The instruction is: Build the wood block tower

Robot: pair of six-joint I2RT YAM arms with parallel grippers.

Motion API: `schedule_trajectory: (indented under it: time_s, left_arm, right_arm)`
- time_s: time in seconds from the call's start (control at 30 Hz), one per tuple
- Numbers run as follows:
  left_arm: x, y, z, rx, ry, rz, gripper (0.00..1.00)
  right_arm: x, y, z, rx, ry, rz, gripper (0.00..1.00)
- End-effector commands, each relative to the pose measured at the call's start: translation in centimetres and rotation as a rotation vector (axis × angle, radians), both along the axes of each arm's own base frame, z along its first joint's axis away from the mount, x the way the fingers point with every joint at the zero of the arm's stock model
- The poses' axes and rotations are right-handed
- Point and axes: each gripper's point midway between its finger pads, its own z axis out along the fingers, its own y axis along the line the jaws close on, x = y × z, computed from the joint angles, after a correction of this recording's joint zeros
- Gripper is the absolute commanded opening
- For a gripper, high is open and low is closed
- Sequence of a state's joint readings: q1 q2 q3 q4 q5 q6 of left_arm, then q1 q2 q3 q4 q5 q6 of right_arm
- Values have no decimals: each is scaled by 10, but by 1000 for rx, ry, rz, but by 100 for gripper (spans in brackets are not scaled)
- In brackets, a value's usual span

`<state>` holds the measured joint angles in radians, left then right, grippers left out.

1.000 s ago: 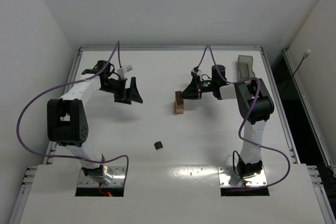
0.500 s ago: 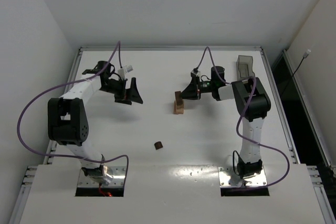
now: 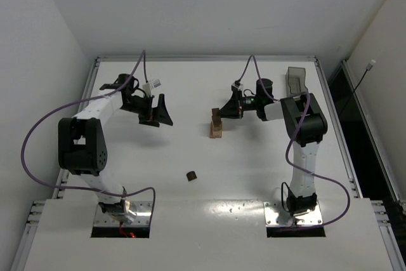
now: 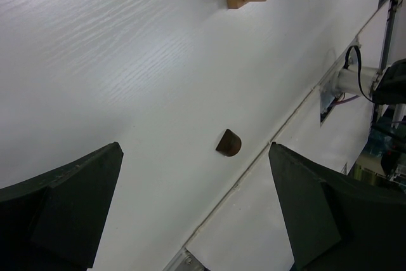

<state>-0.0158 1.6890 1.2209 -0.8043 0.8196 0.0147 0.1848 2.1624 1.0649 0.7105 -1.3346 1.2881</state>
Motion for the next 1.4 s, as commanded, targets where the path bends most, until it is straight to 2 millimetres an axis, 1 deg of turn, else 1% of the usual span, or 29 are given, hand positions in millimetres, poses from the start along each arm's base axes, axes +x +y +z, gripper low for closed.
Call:
schedule_trajectory:
  time_s: [0.0, 0.33, 0.37, 0.5, 1.0, 1.1, 1.13, 1.23, 1.27, 1.37]
  left_arm:
    - [9, 1, 8, -24, -41, -12, 100]
    - [8, 0, 9, -33, -41, -14, 100]
    - [8, 0, 6, -33, -32, -14, 100]
    - [8, 0, 6, -33, -32, -14, 100]
    - [8, -1, 7, -42, -32, -17, 100]
    - [8, -1, 7, -42, -32, -17, 100]
    - [8, -1, 7, -42, -32, -17, 100]
    - [8, -1, 7, -42, -32, -17, 100]
    - [8, -1, 7, -42, -32, -17, 100]
    - [10, -1, 7, -42, -41, -17, 100]
  right_arm:
    - [14, 0, 7, 19, -107, -2, 1]
    - [14, 0, 4, 17, -89, -2, 3]
    - [13, 0, 3, 15, -78, -2, 3]
    - [11, 0, 0, 15, -58, 6, 5]
    - [8, -1, -7, 9, -34, 17, 8]
    - [8, -1, -8, 7, -25, 17, 10]
    - [7, -1, -12, 4, -7, 17, 10]
    - [5, 2, -12, 4, -6, 26, 14]
    - [5, 2, -12, 4, -15, 26, 17]
    - [4, 2, -13, 1, 4, 26, 19]
